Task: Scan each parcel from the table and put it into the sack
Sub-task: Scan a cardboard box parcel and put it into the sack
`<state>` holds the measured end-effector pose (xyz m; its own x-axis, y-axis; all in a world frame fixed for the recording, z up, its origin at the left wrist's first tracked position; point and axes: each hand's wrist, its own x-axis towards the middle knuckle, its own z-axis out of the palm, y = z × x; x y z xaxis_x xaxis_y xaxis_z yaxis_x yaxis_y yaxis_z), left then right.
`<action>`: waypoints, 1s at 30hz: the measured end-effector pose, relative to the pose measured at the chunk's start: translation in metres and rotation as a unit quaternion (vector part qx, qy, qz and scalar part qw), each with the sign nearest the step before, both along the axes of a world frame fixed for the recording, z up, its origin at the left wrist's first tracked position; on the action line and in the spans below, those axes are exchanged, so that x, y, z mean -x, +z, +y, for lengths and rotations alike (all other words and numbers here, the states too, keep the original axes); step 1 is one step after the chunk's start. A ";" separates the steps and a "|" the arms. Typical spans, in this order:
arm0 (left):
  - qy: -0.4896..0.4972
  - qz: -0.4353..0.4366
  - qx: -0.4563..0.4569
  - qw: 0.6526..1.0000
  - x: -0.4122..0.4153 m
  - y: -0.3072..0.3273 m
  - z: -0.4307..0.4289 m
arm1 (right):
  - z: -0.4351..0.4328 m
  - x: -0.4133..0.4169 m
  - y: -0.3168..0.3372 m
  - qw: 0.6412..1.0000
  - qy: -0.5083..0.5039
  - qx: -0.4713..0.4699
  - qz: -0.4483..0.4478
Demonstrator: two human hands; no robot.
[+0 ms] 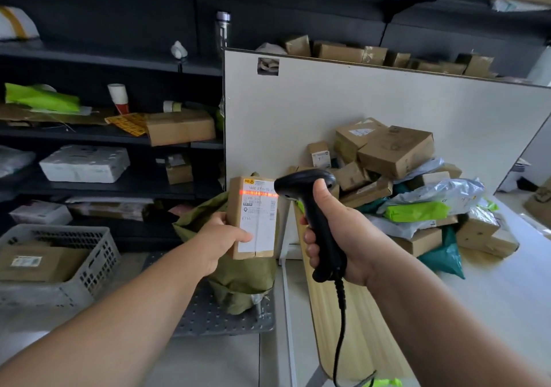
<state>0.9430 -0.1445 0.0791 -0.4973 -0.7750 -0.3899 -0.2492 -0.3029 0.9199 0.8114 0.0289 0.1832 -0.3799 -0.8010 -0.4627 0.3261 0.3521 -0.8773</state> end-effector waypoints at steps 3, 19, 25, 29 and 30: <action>0.004 -0.007 -0.005 1.000 -0.004 -0.004 -0.014 | -0.012 -0.003 0.001 1.000 -0.004 -0.002 -0.004; 0.091 -0.055 -0.025 0.994 0.031 -0.024 -0.069 | -0.084 0.056 -0.010 0.998 0.062 -0.009 -0.024; 0.104 -0.061 -0.034 0.992 0.046 -0.034 -0.085 | -0.109 0.078 -0.023 0.996 0.075 -0.015 -0.040; 0.109 -0.073 -0.045 0.990 0.052 -0.043 -0.105 | -0.132 0.087 -0.033 0.995 0.076 -0.023 -0.057; 0.111 -0.076 -0.048 0.990 0.053 -0.044 -0.113 | -0.138 0.089 -0.036 0.995 0.077 -0.027 -0.059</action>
<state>0.8902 -0.2576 0.0347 -0.2489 -0.8143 -0.5244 -0.3005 -0.4498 0.8411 0.7223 -0.1096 0.1467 -0.1948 -0.8187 -0.5402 0.3646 0.4508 -0.8147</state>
